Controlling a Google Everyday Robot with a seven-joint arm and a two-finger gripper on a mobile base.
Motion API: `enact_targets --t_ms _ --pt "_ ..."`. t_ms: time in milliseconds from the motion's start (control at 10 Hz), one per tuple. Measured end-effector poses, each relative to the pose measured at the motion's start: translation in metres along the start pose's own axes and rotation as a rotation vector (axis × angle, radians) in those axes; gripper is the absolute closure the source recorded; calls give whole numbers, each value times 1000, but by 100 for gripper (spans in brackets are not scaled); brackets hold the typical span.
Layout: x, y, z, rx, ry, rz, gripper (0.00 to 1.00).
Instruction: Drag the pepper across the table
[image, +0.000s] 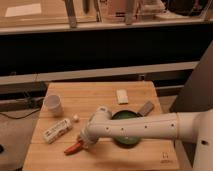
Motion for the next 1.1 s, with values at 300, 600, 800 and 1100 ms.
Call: enact_targets --t_ms 300,600,800,1100 --pt "9 -4 -3 9 30 -9 100" --pt "14 -6 -2 12 65 -23 100" --pt "19 -7 -2 15 99 -30 100" --pt "24 -9 -3 16 133 -37 100"
